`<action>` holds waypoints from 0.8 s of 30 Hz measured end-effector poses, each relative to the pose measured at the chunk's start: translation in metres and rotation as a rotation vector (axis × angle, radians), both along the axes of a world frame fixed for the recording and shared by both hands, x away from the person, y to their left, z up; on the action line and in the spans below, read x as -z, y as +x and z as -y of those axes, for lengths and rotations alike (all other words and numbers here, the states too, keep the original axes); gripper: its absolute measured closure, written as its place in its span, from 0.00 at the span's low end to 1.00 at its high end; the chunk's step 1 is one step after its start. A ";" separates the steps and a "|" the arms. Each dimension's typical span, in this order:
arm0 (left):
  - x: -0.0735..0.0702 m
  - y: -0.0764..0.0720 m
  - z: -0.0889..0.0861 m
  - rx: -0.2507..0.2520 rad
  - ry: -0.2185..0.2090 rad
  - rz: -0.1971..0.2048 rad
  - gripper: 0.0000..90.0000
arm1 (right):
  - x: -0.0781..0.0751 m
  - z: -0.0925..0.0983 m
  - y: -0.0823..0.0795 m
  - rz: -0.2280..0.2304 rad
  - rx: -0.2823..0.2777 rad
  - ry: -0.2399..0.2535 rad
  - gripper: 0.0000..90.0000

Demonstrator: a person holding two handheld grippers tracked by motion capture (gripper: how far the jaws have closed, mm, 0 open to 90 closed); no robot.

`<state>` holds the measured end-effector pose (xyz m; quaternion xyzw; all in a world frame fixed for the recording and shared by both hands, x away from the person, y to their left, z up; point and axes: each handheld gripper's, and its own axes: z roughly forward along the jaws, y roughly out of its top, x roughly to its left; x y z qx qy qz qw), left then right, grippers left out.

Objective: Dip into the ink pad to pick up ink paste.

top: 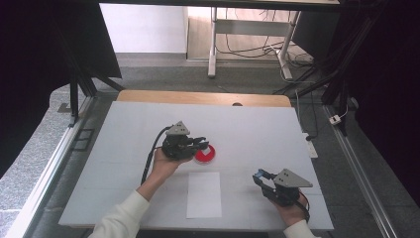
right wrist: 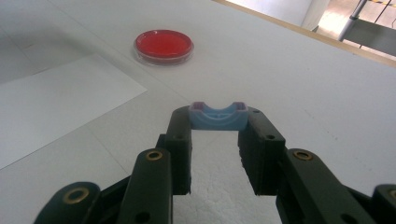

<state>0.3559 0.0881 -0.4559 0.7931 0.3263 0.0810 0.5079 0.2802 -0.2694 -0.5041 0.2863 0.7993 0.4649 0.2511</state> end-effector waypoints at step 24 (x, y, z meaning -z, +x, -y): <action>0.036 0.031 0.010 -0.060 0.111 -0.038 0.83 | 0.003 -0.002 0.002 -0.006 -0.003 -0.008 0.73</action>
